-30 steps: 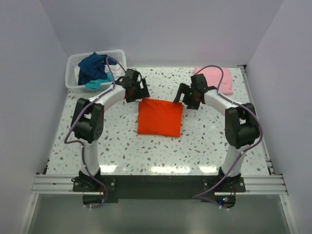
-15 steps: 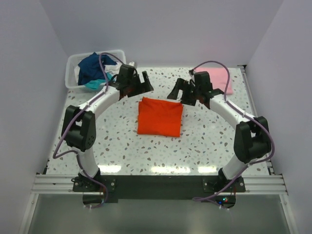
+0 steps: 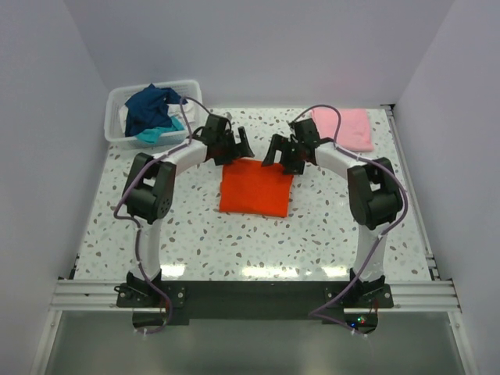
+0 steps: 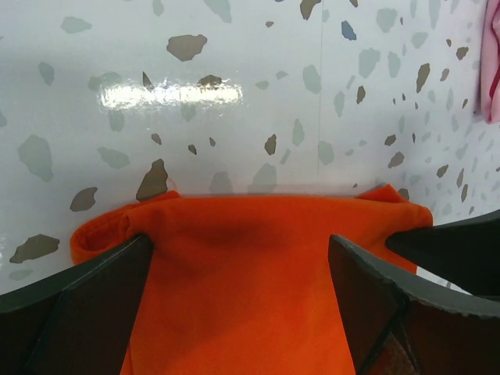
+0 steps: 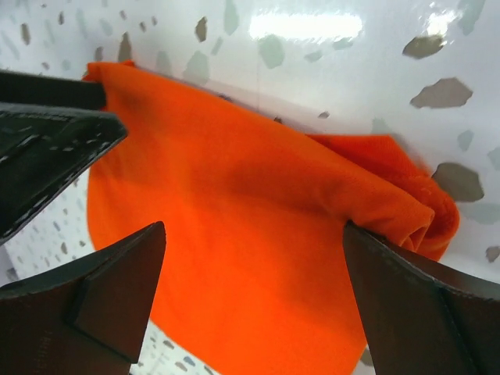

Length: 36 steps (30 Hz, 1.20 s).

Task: Fold and stack the t-shirts
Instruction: Neatly place the folded tshirt to the corner

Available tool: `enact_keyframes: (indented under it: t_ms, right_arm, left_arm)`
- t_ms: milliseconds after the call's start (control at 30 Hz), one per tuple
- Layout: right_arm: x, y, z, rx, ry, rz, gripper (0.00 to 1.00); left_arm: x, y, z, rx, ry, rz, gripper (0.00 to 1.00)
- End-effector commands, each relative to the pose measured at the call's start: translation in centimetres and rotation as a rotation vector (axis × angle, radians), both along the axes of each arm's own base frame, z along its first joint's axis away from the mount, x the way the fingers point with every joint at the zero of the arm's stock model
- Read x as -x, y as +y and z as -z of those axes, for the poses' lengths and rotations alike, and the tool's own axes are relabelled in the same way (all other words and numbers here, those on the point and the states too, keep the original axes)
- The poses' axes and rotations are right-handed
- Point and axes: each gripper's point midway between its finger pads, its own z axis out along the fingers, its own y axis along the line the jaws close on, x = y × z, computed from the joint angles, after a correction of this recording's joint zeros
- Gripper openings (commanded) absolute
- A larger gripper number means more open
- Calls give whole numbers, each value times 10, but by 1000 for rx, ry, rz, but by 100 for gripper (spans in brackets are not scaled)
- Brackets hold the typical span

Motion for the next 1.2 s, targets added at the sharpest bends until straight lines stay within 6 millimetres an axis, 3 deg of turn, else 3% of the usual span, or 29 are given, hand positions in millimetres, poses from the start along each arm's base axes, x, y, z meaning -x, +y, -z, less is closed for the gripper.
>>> enact_keyframes:
  t_ms: [0, 133, 200, 233, 300, 400, 433, 467, 533, 567, 633, 667, 700, 733, 767, 800, 833, 867, 900, 1067, 1167]
  right_arm:
    - [-21, -6, 2, 60, -42, 9, 99]
    - [-28, -10, 10, 92, -40, 15, 99]
    - [-29, -7, 3, 86, -49, -5, 99]
    - [-34, -6, -11, 86, -89, -20, 99]
    - [-37, -6, -33, 95, -139, -49, 99]
    - [-35, -10, -78, 104, -242, -78, 99]
    - [-28, -14, -101, 103, -288, -80, 99]
    - [-25, -20, -108, 123, -308, -66, 99]
    - [-9, -33, -108, 165, -309, -52, 99]
    - [0, -39, -122, 167, -338, -42, 99]
    - [20, -48, -107, 186, -310, -50, 99]
    - [28, -51, -116, 183, -331, -41, 99]
    - [37, -57, -100, 196, -306, -28, 99]
    - [41, -59, -97, 199, -303, -13, 99]
    - [44, -61, -95, 200, -302, -8, 99]
    - [46, -64, -93, 202, -302, -4, 99]
    - [52, -63, -85, 204, -282, -14, 99]
    - [53, -64, -83, 208, -275, -20, 99]
    - [53, -63, -79, 208, -263, -27, 99]
    - [56, -61, -57, 231, -210, -38, 98]
    - [56, -53, -37, 250, -170, -63, 96]
  left_arm:
    - [-7, 10, 19, -56, 19, -43, 100]
    - [-1, 24, 20, -98, 22, -80, 100]
    - [-3, 24, 5, -93, -8, -82, 100]
    - [-5, 24, -2, -91, -25, -79, 100]
    - [-15, 22, -33, -78, -90, -81, 100]
    - [-19, 24, -74, -76, -167, -78, 100]
    - [-19, 27, -84, -80, -188, -78, 100]
    - [-13, 32, -104, -85, -223, -92, 100]
    - [-3, 43, -119, -99, -249, -114, 100]
    - [4, 54, -149, -103, -310, -154, 100]
    - [26, 74, -143, -144, -306, -203, 100]
    - [37, 94, -165, -169, -357, -276, 100]
    - [53, 108, -148, -213, -320, -312, 100]
    - [68, 121, -143, -238, -289, -354, 100]
    - [82, 138, -159, -249, -324, -419, 100]
    - [100, 149, -141, -279, -290, -439, 100]
    - [112, 156, -138, -275, -281, -472, 100]
    - [128, 166, -151, -254, -314, -507, 100]
    - [144, 174, -134, -271, -285, -517, 100]
    - [201, 207, -124, -250, -267, -651, 100]
    - [223, 216, -113, -227, -223, -712, 100]
